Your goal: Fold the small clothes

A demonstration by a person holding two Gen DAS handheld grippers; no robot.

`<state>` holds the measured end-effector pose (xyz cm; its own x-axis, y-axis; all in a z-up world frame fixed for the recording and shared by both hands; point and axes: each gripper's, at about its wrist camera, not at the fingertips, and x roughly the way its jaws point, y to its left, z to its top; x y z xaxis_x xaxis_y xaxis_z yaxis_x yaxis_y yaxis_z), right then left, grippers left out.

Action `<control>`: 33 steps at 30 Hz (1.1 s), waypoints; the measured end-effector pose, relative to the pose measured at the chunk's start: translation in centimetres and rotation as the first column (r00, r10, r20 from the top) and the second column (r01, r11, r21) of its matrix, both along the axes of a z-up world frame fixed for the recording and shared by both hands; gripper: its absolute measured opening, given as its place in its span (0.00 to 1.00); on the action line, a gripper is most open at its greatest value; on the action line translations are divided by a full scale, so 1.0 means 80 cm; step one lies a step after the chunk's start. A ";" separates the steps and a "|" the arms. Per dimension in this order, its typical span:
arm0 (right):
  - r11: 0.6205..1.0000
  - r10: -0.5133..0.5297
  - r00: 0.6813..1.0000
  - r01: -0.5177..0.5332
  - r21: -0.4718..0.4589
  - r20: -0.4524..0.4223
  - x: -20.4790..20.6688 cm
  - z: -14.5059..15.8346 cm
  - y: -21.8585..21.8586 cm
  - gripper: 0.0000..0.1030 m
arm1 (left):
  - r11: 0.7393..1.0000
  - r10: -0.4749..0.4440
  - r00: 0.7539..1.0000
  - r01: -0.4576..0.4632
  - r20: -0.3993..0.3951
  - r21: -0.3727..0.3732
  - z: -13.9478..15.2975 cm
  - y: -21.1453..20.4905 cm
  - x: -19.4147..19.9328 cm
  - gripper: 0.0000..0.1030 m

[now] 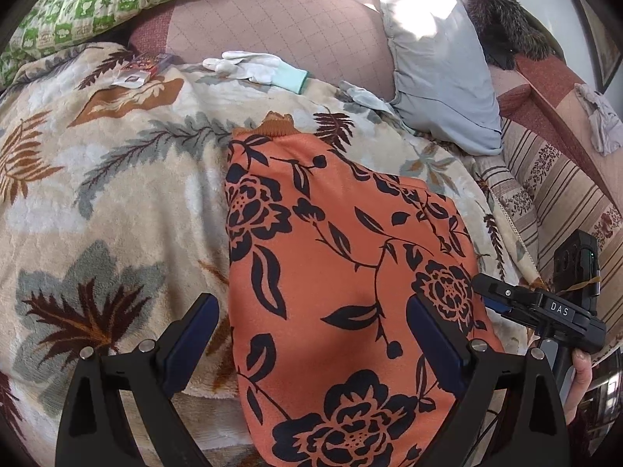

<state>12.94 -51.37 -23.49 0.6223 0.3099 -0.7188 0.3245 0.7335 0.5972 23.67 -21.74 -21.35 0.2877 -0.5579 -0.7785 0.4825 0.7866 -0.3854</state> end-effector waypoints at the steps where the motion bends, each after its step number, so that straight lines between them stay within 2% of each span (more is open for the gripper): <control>1: 1.000 -0.005 1.000 0.005 0.007 -0.001 0.000 -0.001 -0.002 0.64 | 1.000 0.002 1.000 -0.002 -0.007 -0.005 -0.002 0.001 0.001 0.94; 5: 0.999 -0.023 1.000 0.023 0.040 -0.004 0.000 -0.010 -0.010 0.66 | 1.000 0.011 1.000 -0.011 -0.021 -0.021 -0.006 0.003 0.001 0.94; 9: 0.999 -0.012 1.000 0.013 0.045 -0.023 0.008 -0.020 -0.009 0.68 | 1.000 0.018 1.000 -0.018 -0.017 0.002 -0.009 -0.001 0.000 0.94; 13: 0.997 -0.013 1.000 0.014 0.072 -0.022 0.013 -0.028 -0.011 0.71 | 1.000 0.030 0.998 -0.029 -0.049 0.012 -0.019 -0.004 0.002 0.94; 19: 0.984 -0.023 1.000 0.024 0.175 -0.007 0.024 -0.043 -0.017 0.73 | 1.000 0.015 0.998 -0.015 -0.059 0.008 -0.023 -0.012 -0.001 0.94; 26: 0.960 0.013 1.000 -0.016 0.279 0.013 0.035 -0.052 -0.008 0.73 | 0.998 0.044 0.997 -0.047 -0.068 -0.049 -0.021 -0.005 0.007 0.94; 29: 0.959 0.024 1.000 -0.027 0.281 0.013 0.037 -0.052 -0.001 0.74 | 0.997 0.042 0.998 -0.044 -0.051 -0.056 -0.018 -0.006 0.006 0.94; 32: 0.955 0.024 1.000 -0.024 0.296 0.006 0.039 -0.053 0.003 0.69 | 0.999 0.033 0.999 -0.034 -0.028 -0.040 -0.017 -0.010 0.002 0.92; 33: 0.955 0.029 1.000 -0.027 0.294 -0.003 0.039 -0.054 0.005 0.62 | 0.999 0.032 0.999 -0.033 -0.023 -0.037 -0.017 -0.010 0.001 0.91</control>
